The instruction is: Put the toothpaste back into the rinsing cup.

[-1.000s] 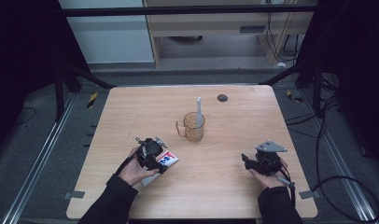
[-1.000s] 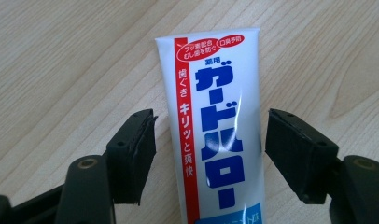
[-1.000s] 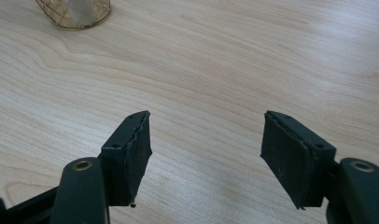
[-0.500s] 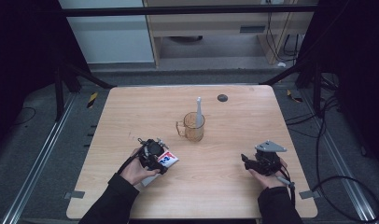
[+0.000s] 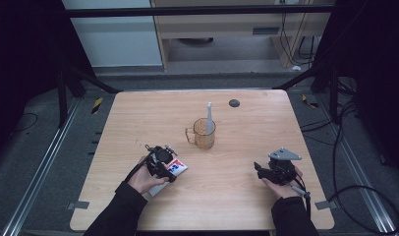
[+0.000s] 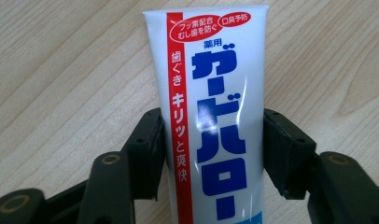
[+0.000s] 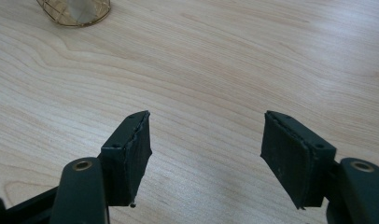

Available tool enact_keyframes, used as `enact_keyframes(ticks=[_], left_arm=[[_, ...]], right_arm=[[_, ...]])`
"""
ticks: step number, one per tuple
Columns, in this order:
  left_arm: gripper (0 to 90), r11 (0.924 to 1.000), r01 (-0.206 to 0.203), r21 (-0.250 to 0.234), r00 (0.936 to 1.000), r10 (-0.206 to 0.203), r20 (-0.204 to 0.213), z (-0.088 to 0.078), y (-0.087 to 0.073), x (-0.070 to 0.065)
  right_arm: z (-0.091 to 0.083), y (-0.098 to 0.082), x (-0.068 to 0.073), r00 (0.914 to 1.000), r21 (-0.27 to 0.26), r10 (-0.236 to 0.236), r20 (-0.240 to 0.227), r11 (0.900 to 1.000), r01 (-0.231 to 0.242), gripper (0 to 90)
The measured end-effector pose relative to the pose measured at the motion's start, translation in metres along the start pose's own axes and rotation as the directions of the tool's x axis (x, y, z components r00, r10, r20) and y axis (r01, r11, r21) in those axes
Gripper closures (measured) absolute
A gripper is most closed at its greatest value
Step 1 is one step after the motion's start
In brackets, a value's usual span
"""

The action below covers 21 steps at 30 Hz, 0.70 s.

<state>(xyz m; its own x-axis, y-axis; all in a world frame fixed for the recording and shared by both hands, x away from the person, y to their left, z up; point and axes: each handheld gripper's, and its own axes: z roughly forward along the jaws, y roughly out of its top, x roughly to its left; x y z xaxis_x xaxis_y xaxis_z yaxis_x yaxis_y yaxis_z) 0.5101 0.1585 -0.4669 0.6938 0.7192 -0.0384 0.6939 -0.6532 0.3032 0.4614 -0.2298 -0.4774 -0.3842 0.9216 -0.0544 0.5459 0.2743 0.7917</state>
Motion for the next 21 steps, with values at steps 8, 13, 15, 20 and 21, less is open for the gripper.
enact_keyframes(ticks=[8, 13, 15, 20, 21], left_arm=[[60.0, 0.998, 0.059, -0.024, 0.9983, -0.059, 0.008, -0.007, -0.003, 0.002], [65.0, 0.9957, 0.081, -0.043, 0.9966, -0.081, 0.018, -0.01, -0.005, 0.004], [65.9, 0.9951, 0.083, -0.052, 0.9965, -0.083, 0.012, -0.012, -0.007, 0.005], [66.8, 0.9875, 0.104, -0.118, 0.9944, -0.102, 0.028, -0.026, -0.011, 0.008], [66.9, 0.9846, 0.108, -0.137, 0.994, -0.105, 0.028, -0.031, -0.012, 0.009]], right_arm=[[-0.001, 0.0, 0.0, 1.0, 0.001, 0.008, -0.001, 1.0, -0.008, 32.8], [-0.001, 0.0, -0.001, 1.0, 0.0, 0.008, 0.001, 1.0, -0.008, 32.8], [-0.001, 0.0, -0.001, 0.9999, 0.0, 0.01, 0.001, 1.0, -0.01, 32.8], [-0.002, -0.001, -0.003, 0.9999, -0.006, 0.007, 0.007, 1.0, -0.007, 32.8], [-0.002, -0.001, -0.002, 0.9999, -0.005, 0.013, 0.009, 1.0, -0.013, 32.7]])
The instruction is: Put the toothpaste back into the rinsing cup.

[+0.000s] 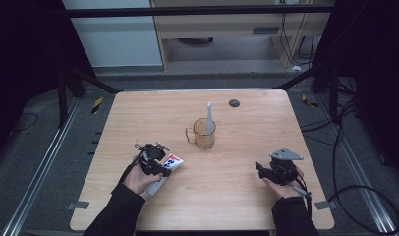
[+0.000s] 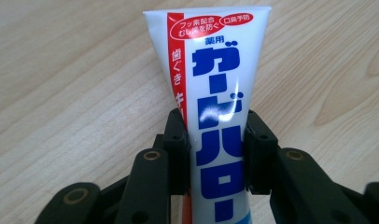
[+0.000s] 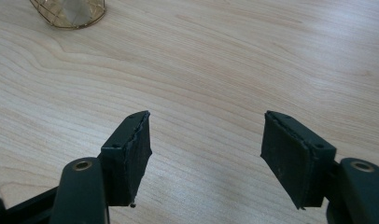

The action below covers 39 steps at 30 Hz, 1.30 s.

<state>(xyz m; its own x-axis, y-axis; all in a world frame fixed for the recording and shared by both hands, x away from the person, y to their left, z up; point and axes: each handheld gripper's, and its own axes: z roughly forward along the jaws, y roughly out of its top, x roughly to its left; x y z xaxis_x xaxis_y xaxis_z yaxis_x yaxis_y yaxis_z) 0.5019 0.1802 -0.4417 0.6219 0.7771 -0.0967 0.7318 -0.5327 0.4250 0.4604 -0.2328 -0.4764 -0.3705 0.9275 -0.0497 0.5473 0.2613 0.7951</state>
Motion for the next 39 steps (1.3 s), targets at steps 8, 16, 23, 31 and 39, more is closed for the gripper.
enact_keyframes(ticks=[8, 16, 23, 31, 39], left_arm=[[67.0, 0.9856, 0.035, -0.166, 0.9989, -0.04, -0.027, -0.032, -0.003, 0.006], [67.2, 0.9579, 0.059, -0.281, 0.9946, -0.08, -0.066, -0.049, -0.004, 0.011], [67.4, 0.9221, 0.067, -0.381, 0.9891, -0.112, -0.096, -0.063, -0.001, 0.013], [67.5, 0.8875, 0.074, -0.455, 0.9875, -0.129, -0.091, -0.078, 0.013, 0.019], [67.5, 0.8474, 0.108, -0.52, 0.9846, -0.164, -0.062, -0.083, 0.027, 0.026]], right_arm=[[-0.001, -0.001, -0.001, 1.0, -0.01, -0.003, 0.006, 1.0, 0.003, 32.2], [-0.002, -0.001, -0.001, 1.0, -0.017, 0.003, 0.005, 1.0, -0.003, 31.1], [-0.003, -0.001, -0.003, 0.9998, -0.039, 0.009, 0.016, 0.999, -0.009, 28.0], [-0.002, -0.001, -0.001, 0.9997, -0.045, 0.025, -0.002, 0.999, -0.025, 23.7], [-0.001, -0.001, -0.003, 0.9995, -0.048, 0.03, 0.004, 0.998, -0.03, 22.2]])
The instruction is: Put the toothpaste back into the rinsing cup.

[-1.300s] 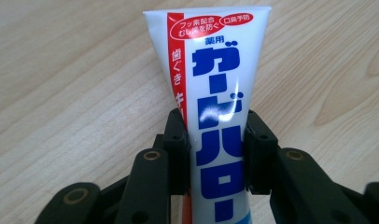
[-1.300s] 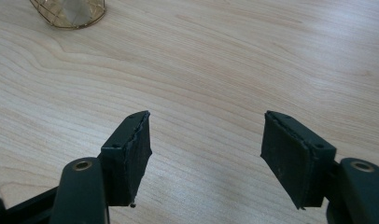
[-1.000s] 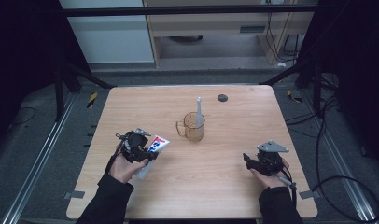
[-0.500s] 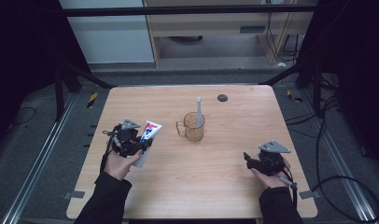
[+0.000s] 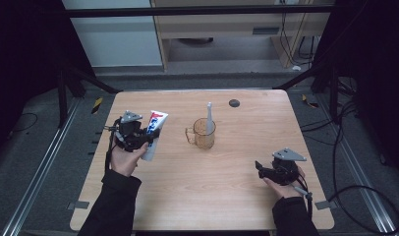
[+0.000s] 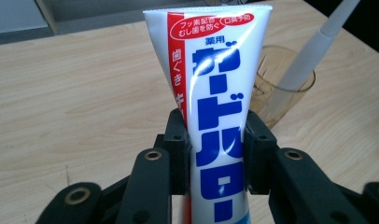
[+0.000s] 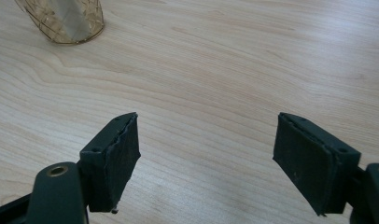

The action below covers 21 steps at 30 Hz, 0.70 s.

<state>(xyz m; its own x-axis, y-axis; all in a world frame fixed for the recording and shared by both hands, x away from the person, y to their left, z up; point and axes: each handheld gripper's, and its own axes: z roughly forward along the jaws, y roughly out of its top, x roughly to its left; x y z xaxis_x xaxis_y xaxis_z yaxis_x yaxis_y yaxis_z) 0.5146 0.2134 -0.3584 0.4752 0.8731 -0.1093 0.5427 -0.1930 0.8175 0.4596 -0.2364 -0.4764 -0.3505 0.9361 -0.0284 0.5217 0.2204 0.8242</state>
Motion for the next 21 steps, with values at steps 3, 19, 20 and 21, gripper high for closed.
enact_keyframes(ticks=[3, 19, 20, 21], left_arm=[[67.5, 0.9989, 0.022, -0.041, 0.9997, -0.022, -0.004, 0.004, 0.005, 0.0], [67.6, 0.9794, 0.053, -0.195, 0.9984, -0.056, -0.011, 0.024, 0.022, -0.012], [67.6, 0.978, 0.052, -0.202, 0.9984, -0.056, -0.013, 0.026, 0.022, -0.013], [67.6, 0.9753, 0.051, -0.215, 0.9983, -0.056, -0.017, 0.028, 0.023, -0.015]], right_arm=[[0.0, 0.0, -0.001, 1.0, -0.005, 0.005, 0.002, 1.0, -0.005, 21.9], [0.002, -0.001, -0.001, 1.0, -0.004, 0.001, -0.002, 1.0, -0.001, 21.4], [0.002, -0.001, -0.001, 1.0, -0.004, 0.001, -0.001, 1.0, -0.001, 21.4], [0.002, -0.002, -0.001, 1.0, -0.004, -0.001, 0.0, 1.0, 0.001, 21.3]])
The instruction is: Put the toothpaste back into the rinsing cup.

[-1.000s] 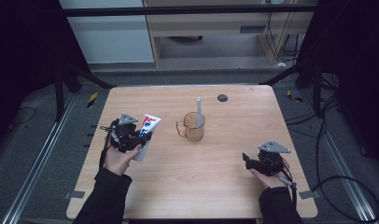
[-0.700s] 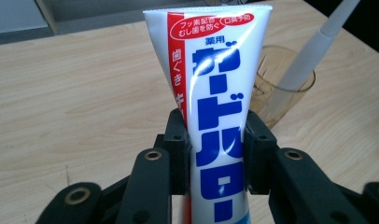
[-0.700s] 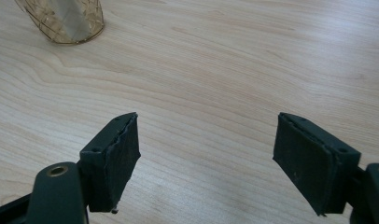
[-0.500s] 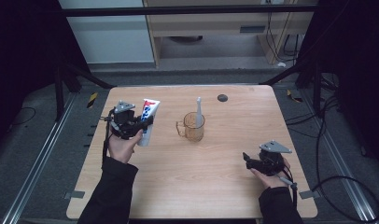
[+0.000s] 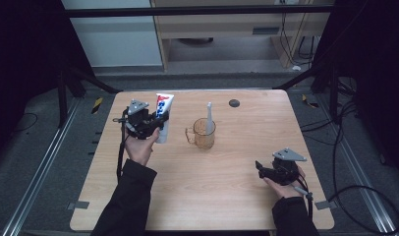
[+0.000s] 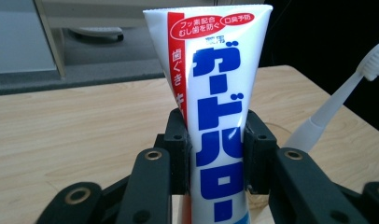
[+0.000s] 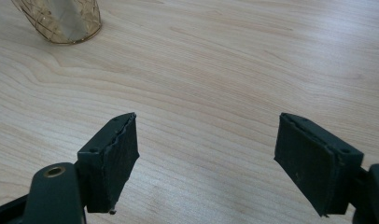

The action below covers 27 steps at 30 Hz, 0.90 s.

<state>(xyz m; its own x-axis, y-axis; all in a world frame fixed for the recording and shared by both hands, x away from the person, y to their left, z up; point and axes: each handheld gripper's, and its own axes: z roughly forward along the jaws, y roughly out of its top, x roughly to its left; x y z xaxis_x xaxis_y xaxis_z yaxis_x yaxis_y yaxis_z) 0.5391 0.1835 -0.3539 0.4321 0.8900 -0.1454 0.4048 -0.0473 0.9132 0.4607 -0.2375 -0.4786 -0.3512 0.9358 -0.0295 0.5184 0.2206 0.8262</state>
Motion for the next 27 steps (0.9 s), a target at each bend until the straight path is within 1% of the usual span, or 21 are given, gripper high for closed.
enact_keyframes(ticks=[2, 4, 8, 14, 17, 22, 24, 27], left_arm=[[67.7, 0.9997, -0.002, -0.024, 1.0, 0.002, -0.008, 0.004, 0.0, -0.003], [67.7, 0.9993, -0.002, -0.038, 1.0, 0.001, -0.007, 0.008, 0.0, -0.007], [67.7, 0.9984, -0.005, -0.057, 0.9999, 0.005, -0.011, 0.017, 0.0, -0.014], [67.7, 0.9962, 0.005, -0.087, 0.9999, -0.006, -0.008, 0.03, 0.002, -0.023], [67.7, 0.9946, 0.01, -0.104, 0.9999, -0.011, -0.004, 0.034, 0.002, -0.026], [67.7, 0.9936, 0.005, -0.112, 0.9999, -0.006, -0.008, 0.04, 0.002, -0.03], [67.7, 0.9932, -0.003, -0.116, 0.9998, 0.0, -0.022, 0.042, 0.001, -0.032], [67.7, 0.9922, -0.004, -0.125, 0.9998, 0.001, -0.021, 0.044, 0.001, -0.035]], right_arm=[[0.0, 0.0, 0.0, 1.0, -0.001, 0.0, 0.0, 1.0, 0.0, 21.3], [0.0, 0.0, 0.0, 1.0, -0.002, 0.001, 0.001, 1.0, -0.001, 21.3], [0.0, 0.0, -0.001, 1.0, -0.002, -0.002, 0.002, 1.0, 0.002, 21.2], [0.0, 0.0, -0.001, 1.0, -0.004, -0.002, 0.001, 1.0, 0.002, 21.0], [0.0, 0.0, -0.001, 1.0, -0.003, 0.008, -0.002, 1.0, -0.008, 20.9], [-0.001, 0.0, -0.001, 0.9999, -0.008, 0.01, -0.003, 1.0, -0.01, 20.8], [0.0, -0.001, -0.001, 1.0, -0.008, 0.005, -0.002, 1.0, -0.005, 20.5], [0.0, 0.0, 0.0, 1.0, -0.008, 0.003, -0.004, 1.0, -0.003, 20.5]])
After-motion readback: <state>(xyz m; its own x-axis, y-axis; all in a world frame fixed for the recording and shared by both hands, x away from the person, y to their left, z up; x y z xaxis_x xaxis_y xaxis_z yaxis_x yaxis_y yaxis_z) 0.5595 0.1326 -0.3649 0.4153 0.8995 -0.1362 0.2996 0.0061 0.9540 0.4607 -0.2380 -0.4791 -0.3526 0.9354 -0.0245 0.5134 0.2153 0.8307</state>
